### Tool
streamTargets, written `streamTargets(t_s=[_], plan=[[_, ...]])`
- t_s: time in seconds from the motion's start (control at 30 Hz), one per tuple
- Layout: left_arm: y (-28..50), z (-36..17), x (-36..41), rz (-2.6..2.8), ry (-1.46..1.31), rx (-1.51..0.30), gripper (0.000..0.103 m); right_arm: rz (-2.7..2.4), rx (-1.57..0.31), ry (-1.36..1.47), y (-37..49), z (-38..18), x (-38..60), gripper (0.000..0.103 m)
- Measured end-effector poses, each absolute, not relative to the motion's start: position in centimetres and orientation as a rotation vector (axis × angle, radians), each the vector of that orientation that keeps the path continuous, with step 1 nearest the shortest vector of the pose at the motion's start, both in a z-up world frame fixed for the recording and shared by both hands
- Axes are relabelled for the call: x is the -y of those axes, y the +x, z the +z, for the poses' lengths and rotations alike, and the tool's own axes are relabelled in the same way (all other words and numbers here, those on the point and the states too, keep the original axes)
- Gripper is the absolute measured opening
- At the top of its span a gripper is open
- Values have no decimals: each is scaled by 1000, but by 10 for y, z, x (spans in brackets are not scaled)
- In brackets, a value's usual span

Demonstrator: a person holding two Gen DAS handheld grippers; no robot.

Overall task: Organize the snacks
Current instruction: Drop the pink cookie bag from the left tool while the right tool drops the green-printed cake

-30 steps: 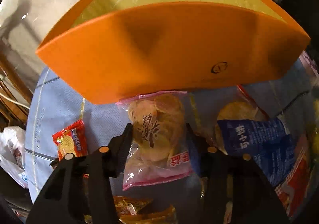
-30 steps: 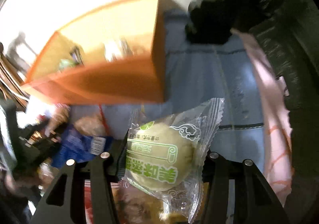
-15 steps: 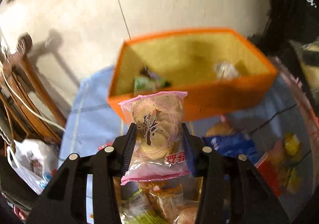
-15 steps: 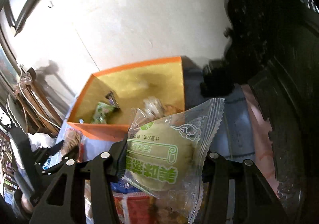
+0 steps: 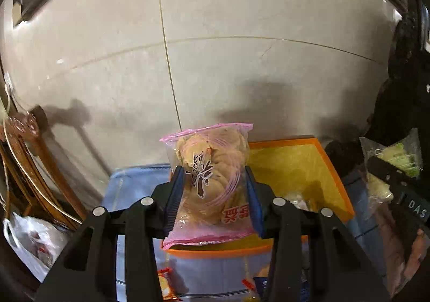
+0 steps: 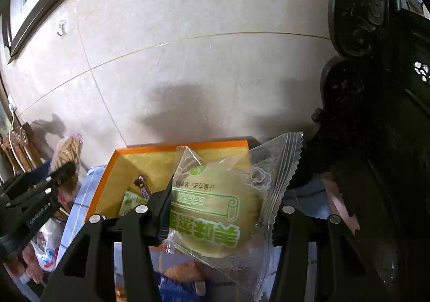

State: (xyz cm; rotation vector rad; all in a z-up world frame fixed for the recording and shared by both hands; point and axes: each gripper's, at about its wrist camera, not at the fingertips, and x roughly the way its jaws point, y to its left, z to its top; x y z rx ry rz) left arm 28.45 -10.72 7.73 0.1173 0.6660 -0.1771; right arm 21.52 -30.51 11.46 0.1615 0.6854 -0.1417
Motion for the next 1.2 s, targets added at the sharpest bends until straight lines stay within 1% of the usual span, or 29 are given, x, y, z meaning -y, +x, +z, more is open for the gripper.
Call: streamTargets(t_s=[0.27, 0.47, 1.2], plan=[[301, 47, 103, -170, 96, -726, 43, -192, -649, 110, 232, 117, 297, 53], [309, 28, 101, -164, 111, -760, 43, -183, -663, 112, 241, 111, 293, 53], [311, 18, 103, -155, 129, -763, 43, -176, -702, 115, 256, 96, 292, 53]])
